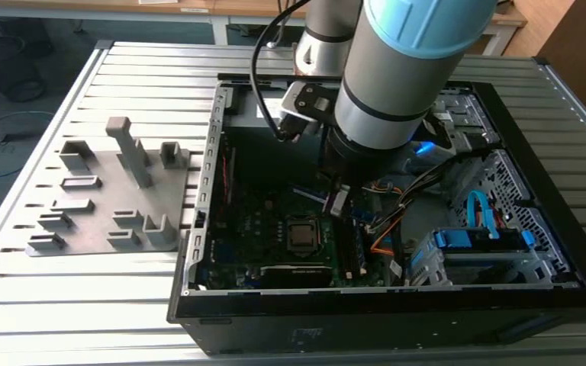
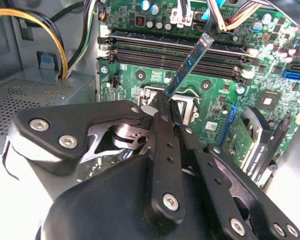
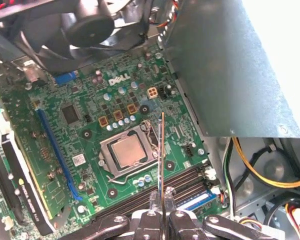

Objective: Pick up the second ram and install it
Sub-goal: 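Insert the second ram into the second slot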

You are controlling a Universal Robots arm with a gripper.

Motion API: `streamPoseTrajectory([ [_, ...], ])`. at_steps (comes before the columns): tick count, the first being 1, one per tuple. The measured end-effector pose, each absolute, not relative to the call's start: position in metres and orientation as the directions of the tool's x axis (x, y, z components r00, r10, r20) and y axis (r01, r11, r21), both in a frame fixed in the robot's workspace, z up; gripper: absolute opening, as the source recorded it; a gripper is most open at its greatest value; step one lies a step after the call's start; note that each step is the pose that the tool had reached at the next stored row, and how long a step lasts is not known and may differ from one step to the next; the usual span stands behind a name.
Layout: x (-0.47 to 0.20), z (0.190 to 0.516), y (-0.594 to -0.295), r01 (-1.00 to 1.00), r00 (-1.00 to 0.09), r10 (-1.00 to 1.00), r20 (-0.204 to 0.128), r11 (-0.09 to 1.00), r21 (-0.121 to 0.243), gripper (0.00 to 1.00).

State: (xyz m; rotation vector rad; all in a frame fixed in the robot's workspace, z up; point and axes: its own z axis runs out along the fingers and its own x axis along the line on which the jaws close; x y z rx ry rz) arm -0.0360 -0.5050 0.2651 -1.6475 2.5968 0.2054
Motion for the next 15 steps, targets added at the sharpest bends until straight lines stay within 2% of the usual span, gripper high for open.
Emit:
streamPoseTrajectory([
  [15, -0.036, 0.265, -0.505, -0.846, -0.534, -0.837, -0.121, 0.527, 0.08, 0.13],
])
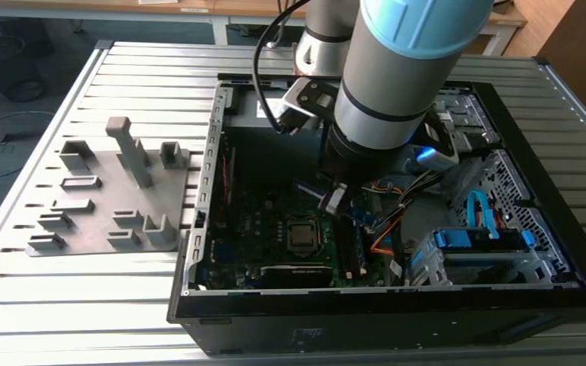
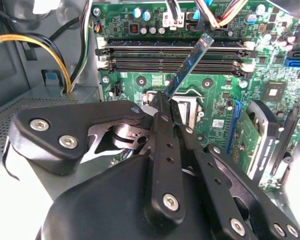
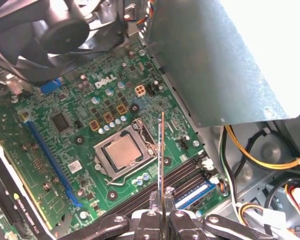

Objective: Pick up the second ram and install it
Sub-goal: 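Insert the second ram into the second slot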

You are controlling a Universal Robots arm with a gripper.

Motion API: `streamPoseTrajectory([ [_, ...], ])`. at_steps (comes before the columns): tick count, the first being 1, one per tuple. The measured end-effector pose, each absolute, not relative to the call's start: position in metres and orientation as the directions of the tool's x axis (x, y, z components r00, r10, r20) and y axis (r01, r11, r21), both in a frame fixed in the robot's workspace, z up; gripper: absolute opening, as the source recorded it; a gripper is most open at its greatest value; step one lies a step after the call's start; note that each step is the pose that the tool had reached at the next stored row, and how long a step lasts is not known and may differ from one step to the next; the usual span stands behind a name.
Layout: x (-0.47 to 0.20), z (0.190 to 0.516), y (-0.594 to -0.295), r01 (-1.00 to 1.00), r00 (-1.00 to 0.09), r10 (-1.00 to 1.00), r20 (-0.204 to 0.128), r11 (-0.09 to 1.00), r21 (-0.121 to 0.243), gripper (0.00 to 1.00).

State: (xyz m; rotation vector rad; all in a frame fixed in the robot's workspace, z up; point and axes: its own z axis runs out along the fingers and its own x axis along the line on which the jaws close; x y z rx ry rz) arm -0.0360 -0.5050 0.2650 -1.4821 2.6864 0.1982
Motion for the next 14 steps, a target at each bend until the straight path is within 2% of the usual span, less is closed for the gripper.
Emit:
streamPoseTrajectory([
  [14, -0.036, 0.2648, -0.505, -0.788, -0.616, -0.779, -0.121, 0.611, 0.08, 0.13],
])
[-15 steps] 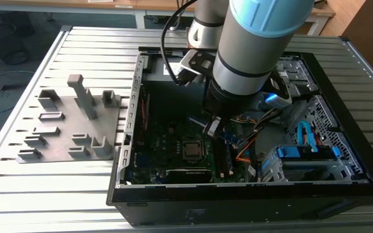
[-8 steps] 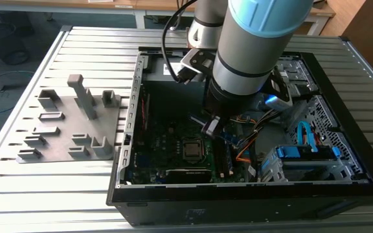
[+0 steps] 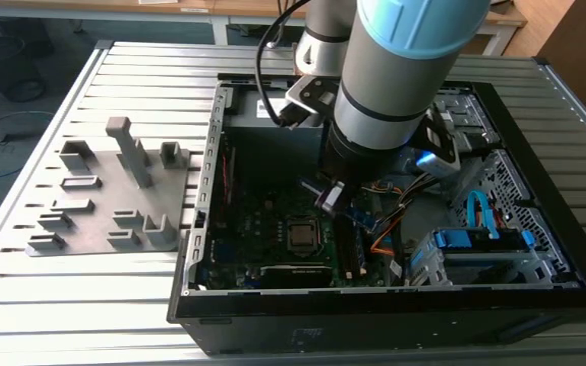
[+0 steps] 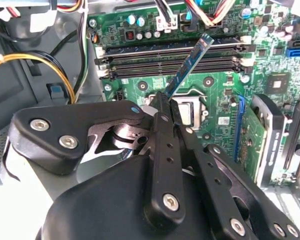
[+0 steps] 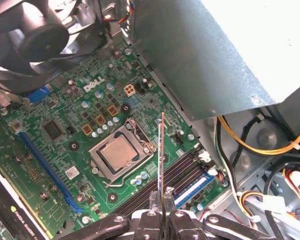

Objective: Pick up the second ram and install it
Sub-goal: 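Insert the second ram into the second slot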

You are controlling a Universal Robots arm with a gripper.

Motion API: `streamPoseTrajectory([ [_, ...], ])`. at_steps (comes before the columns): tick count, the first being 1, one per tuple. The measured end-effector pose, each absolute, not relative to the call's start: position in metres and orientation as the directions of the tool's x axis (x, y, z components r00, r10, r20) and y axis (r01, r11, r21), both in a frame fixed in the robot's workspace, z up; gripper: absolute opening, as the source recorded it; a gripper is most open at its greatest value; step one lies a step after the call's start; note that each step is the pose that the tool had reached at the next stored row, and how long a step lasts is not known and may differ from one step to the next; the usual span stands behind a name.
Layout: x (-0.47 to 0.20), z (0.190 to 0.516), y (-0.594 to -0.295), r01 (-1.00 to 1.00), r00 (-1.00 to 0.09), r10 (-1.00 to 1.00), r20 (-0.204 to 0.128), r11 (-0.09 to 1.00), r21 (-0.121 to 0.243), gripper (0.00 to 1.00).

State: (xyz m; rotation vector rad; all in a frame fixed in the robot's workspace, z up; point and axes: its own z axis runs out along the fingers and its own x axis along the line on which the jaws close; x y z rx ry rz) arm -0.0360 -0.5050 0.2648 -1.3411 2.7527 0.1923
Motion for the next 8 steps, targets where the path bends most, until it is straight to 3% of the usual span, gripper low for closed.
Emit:
streamPoseTrajectory([
  [8, -0.036, 0.2647, -0.505, -0.754, -0.656, -0.745, -0.121, 0.651, 0.08, 0.13],
])
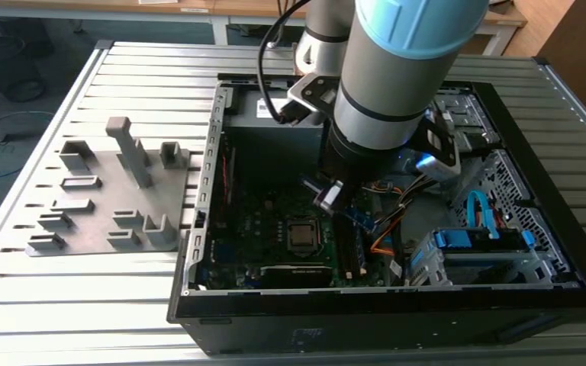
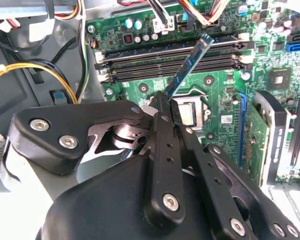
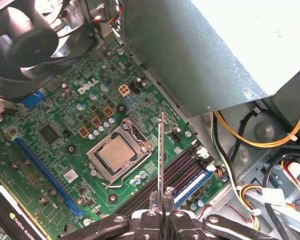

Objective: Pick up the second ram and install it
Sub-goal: 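Insert the second ram into the second slot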

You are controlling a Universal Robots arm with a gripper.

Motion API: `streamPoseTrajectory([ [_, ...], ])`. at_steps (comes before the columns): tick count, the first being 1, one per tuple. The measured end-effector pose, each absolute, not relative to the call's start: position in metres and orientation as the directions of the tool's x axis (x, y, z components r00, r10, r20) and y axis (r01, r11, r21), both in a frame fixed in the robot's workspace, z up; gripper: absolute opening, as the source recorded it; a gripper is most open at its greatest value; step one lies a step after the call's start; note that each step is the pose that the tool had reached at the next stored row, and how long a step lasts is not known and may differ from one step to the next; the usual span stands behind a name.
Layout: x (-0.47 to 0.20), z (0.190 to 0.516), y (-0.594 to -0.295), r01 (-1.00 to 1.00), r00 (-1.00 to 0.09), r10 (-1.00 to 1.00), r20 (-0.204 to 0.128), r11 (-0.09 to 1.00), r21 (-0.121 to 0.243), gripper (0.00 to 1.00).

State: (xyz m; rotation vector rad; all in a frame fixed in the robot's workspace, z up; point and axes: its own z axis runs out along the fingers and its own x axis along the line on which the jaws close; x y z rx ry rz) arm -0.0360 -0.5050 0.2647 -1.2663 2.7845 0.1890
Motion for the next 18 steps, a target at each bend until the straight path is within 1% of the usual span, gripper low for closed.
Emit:
streamPoseTrajectory([
  [18, -0.036, 0.2645, -0.505, -0.685, -0.727, -0.676, -0.121, 0.724, 0.08, 0.13],
])
